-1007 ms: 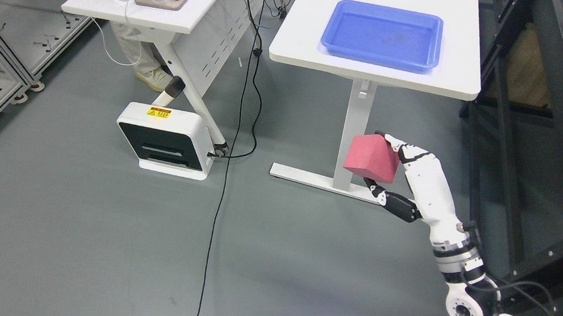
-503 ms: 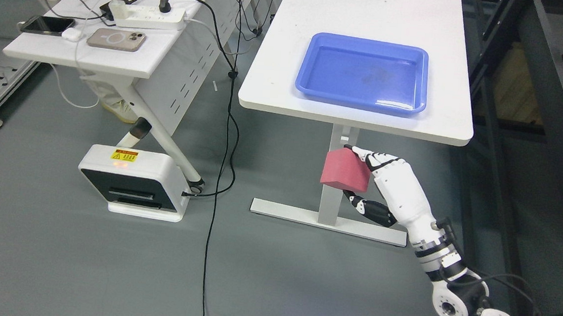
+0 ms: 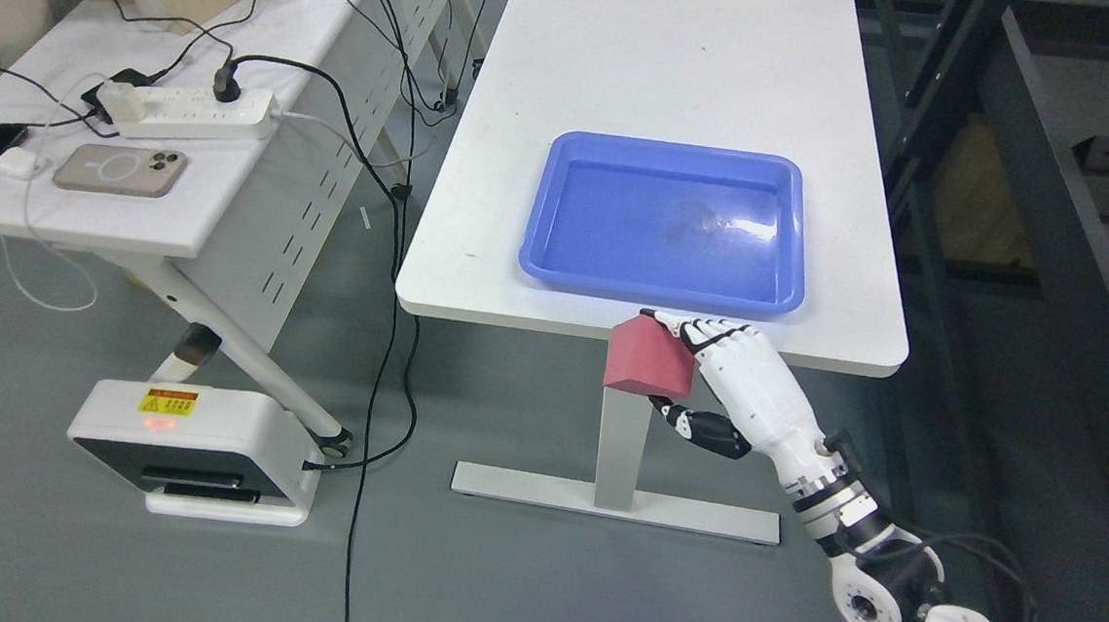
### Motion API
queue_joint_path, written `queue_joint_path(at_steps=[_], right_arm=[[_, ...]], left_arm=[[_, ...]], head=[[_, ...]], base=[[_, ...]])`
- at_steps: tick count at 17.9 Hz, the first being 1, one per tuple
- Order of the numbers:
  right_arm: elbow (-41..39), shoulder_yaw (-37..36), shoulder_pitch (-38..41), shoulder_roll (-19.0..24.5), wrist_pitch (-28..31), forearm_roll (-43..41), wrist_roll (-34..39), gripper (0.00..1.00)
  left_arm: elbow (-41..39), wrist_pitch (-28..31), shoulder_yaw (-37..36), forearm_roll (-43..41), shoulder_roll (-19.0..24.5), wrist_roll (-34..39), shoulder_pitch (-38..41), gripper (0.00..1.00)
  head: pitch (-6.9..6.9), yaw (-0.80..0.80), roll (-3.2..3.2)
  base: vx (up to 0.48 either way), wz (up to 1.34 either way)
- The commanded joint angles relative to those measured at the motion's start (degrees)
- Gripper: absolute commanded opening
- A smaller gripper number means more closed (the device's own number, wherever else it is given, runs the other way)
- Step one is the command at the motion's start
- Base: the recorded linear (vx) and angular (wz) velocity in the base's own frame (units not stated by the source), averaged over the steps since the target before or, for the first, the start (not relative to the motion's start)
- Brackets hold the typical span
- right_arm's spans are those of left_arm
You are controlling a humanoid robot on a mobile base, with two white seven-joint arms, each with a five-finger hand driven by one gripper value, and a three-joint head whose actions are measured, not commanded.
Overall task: Pick pink block from left shelf to tray
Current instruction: 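Lower the pink cube into the blue tray and open the right hand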
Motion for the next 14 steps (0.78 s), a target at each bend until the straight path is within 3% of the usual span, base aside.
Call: queue_joint_path(at_steps=[1, 14], right_arm=[[0.1, 3.1, 0.6, -1.0, 0.3, 0.3, 1.4, 0.03], [0.0, 5.5, 0.7, -1.0, 1.1, 0.3, 4.9, 0.03]], left_arm=[[-1.0, 0.0, 0.0, 0.0, 1.0, 0.0, -1.7, 1.0], [-1.0, 0.0, 0.0, 0.0, 1.0, 0.0, -1.8, 1.0]], head=[[0.0, 0.0, 0.0], [0.01, 0.0, 0.0]], base=[[0.279, -0.14], [0.26, -0.11]])
